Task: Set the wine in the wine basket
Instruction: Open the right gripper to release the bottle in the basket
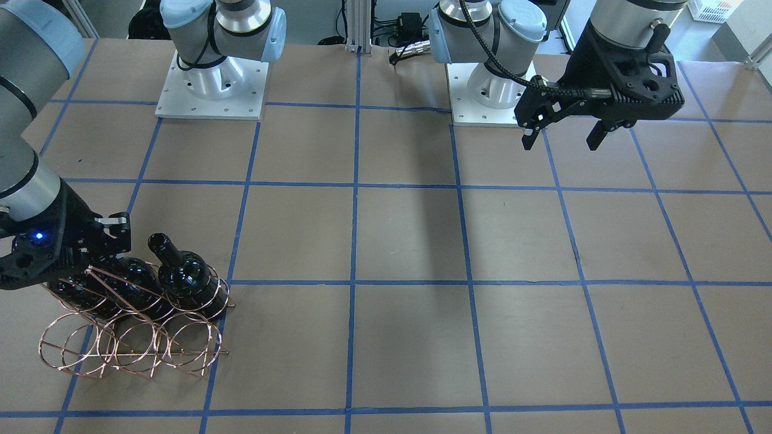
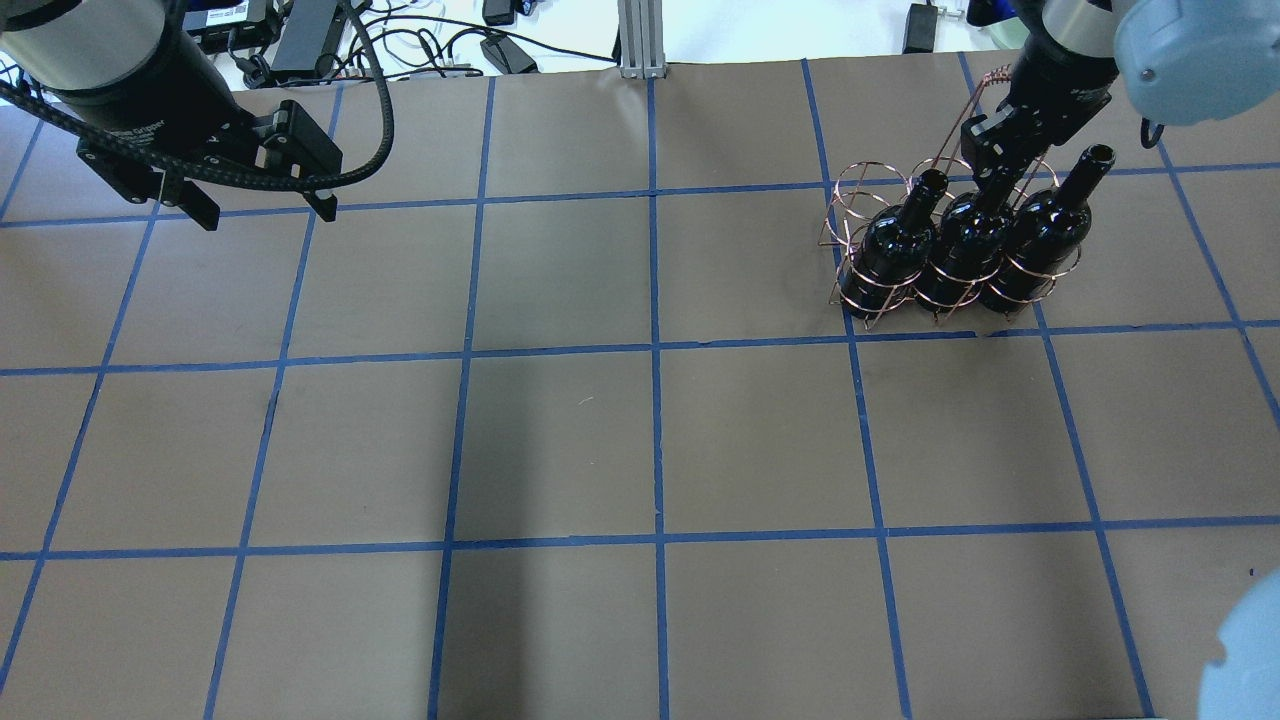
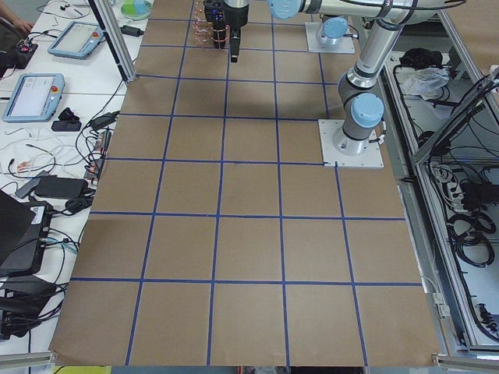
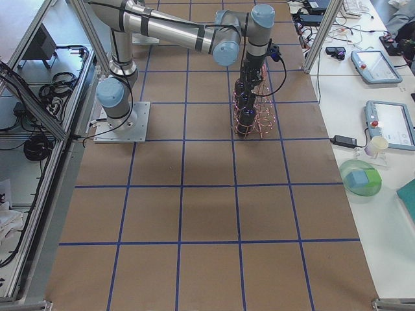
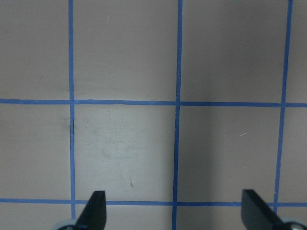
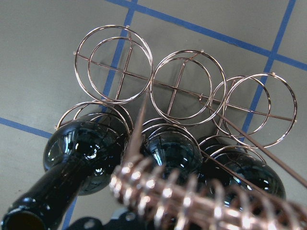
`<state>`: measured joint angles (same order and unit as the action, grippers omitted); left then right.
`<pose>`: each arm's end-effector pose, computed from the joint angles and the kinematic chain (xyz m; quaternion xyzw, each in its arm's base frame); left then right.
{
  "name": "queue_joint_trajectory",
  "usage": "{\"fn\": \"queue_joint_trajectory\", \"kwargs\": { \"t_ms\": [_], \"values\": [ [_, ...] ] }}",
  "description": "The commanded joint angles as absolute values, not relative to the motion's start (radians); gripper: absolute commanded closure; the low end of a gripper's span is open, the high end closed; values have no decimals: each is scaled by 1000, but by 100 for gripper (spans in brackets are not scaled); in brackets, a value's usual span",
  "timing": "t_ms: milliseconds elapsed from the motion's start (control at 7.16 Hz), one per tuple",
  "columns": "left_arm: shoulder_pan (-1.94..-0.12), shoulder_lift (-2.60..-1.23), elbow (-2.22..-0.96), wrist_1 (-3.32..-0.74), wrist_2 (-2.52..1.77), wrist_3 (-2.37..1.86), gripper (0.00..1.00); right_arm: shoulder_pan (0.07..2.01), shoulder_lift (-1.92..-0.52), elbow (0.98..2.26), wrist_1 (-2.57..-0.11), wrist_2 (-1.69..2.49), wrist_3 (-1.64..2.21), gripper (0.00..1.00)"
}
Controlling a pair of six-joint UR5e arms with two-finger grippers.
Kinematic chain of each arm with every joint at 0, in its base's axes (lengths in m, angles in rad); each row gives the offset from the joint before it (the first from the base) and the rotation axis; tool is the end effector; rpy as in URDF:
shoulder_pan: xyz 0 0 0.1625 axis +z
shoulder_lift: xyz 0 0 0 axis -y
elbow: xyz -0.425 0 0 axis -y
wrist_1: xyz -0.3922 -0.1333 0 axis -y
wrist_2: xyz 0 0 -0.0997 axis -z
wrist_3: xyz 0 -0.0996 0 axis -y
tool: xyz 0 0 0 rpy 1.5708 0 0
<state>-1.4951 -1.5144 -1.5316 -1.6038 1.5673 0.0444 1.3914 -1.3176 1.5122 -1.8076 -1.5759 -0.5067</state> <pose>-0.0976 -0.4809 0.5311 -0.0156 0.9994 -0.0313 0.0001 0.0245 -0.6092 0.4028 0.1628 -0.9864 0.0190 0.0095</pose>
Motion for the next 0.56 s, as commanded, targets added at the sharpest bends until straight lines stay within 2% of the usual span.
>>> {"fn": "queue_joint_trajectory", "kwargs": {
  "t_ms": [0, 419],
  "values": [
    [-1496, -1497, -1532, -1640, 1565, 44, 0, 1393, -1337, 1506, -1809, -1575, -506, 0],
    [-1488, -1496, -1534, -1657, 1574, 44, 0, 1396, -1425, 1467, -1783, -1559, -505, 0]
  ]
}}
